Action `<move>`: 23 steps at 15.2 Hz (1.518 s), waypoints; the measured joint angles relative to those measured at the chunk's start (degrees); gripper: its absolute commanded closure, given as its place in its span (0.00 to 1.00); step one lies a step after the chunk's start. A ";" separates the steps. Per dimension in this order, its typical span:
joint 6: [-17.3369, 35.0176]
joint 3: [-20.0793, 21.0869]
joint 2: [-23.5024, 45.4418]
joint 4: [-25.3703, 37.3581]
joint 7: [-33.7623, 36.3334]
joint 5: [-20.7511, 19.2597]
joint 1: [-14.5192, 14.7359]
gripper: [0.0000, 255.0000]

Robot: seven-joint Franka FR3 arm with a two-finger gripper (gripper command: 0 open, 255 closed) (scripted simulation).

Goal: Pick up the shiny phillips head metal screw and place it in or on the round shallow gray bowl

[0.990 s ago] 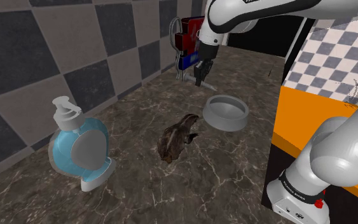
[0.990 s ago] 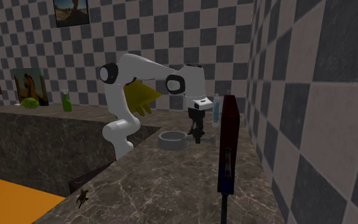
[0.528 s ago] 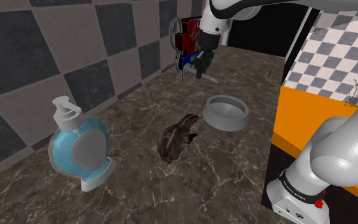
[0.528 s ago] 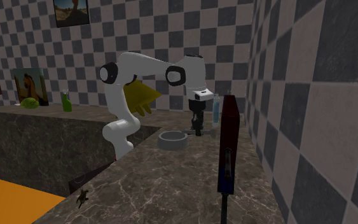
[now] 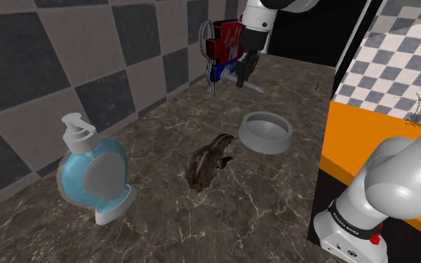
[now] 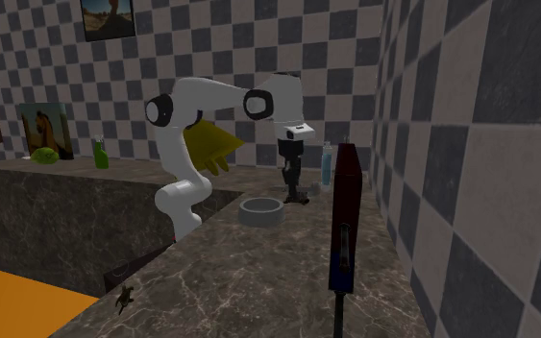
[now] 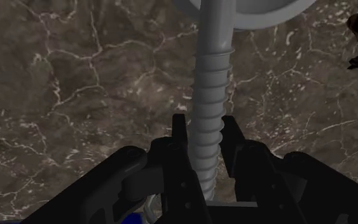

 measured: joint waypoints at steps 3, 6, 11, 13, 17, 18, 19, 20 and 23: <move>-0.59 0.70 -6.81 -6.10 1.01 0.08 0.25 1.00; -1.42 1.52 -13.21 -11.54 2.15 0.36 0.57 1.00; -3.74 2.78 -23.58 -19.35 3.88 1.03 1.09 1.00; -2.84 2.86 -24.39 -21.08 3.82 1.12 1.12 1.00; -0.23 3.08 -24.97 -24.31 3.65 1.33 1.18 1.00; 0.38 3.07 -25.02 -24.98 3.53 1.34 1.17 1.00; 1.21 3.06 -25.05 -25.86 3.39 1.36 1.16 1.00; 1.90 3.15 -25.22 -26.70 3.38 1.45 1.20 1.00; 4.26 3.29 -25.27 -29.13 3.15 1.63 1.25 1.00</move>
